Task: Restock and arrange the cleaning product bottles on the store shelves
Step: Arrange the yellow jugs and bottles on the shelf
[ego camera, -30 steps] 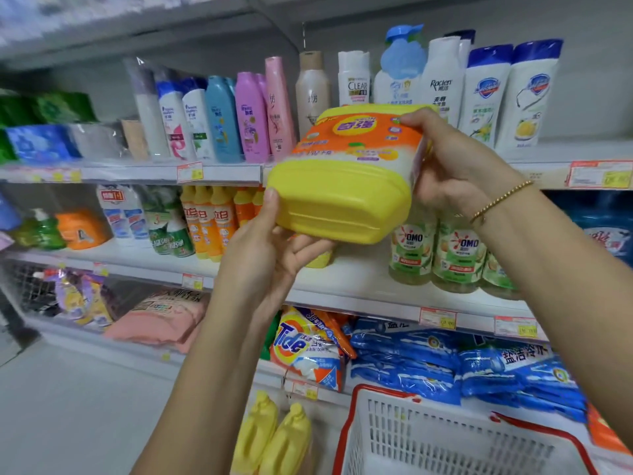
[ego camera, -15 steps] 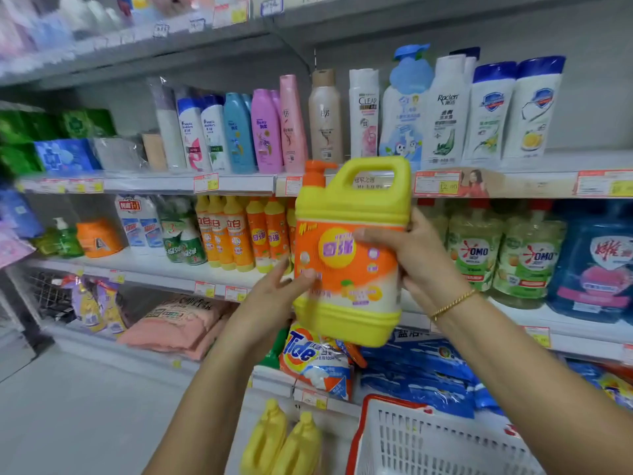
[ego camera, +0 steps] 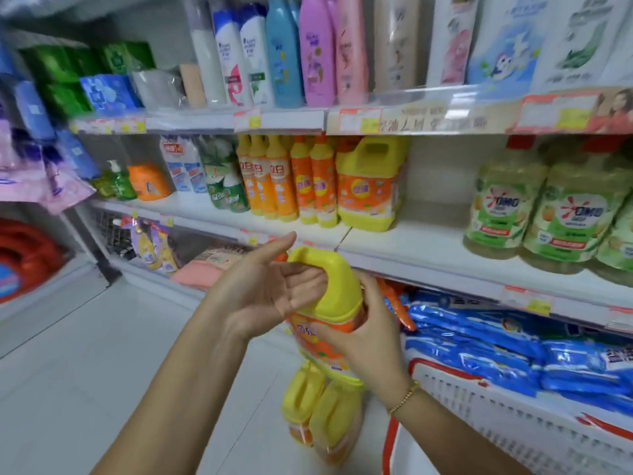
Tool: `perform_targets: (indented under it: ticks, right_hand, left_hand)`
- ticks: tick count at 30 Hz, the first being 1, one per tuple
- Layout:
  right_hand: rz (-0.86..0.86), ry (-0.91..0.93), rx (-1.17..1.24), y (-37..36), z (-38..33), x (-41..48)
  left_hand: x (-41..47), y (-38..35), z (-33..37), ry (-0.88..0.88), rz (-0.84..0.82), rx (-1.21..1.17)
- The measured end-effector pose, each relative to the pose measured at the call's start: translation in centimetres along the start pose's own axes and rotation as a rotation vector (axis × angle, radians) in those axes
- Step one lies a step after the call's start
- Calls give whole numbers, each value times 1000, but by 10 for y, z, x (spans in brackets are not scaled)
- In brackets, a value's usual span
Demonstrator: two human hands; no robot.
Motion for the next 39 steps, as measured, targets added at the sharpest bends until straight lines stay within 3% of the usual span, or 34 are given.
perform_targets:
  ticks: [4, 9, 12, 17, 23, 31, 36, 39]
  right_hand:
    - [-152, 9, -195, -62, 21, -4]
    - [-506, 214, -321, -120, 38, -7]
    - [-360, 389, -616, -104, 47, 26]
    - [-31, 131, -983, -7, 103, 124]
    - [-75, 78, -1284, 8, 158, 148]
    - [32, 131, -1326, 8, 155, 145]
    - [-76, 132, -1299, 11, 157, 150]
    - [-161, 121, -1202, 21, 157, 155]
  left_hand:
    - [16, 66, 7, -83, 182, 170]
    - [37, 143, 11, -153, 336, 333]
    - [56, 190, 10, -201, 423, 459]
    - [96, 270, -31, -91, 497, 594]
    - [127, 338, -107, 108, 496, 772]
    - [129, 351, -155, 145, 486, 809]
    - [135, 327, -118, 106, 533, 1383]
    - [143, 282, -82, -78, 500, 1423]
Point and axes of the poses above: each hand's wrist, its own x-axis towards the middle knuckle, its own y-axis out of the back of the hand, z = x × y, the point moved 10 cm from there along x, towards the middle knuckle, and after that the axes turned 13 degrees about -x, right-handed, at the moved point
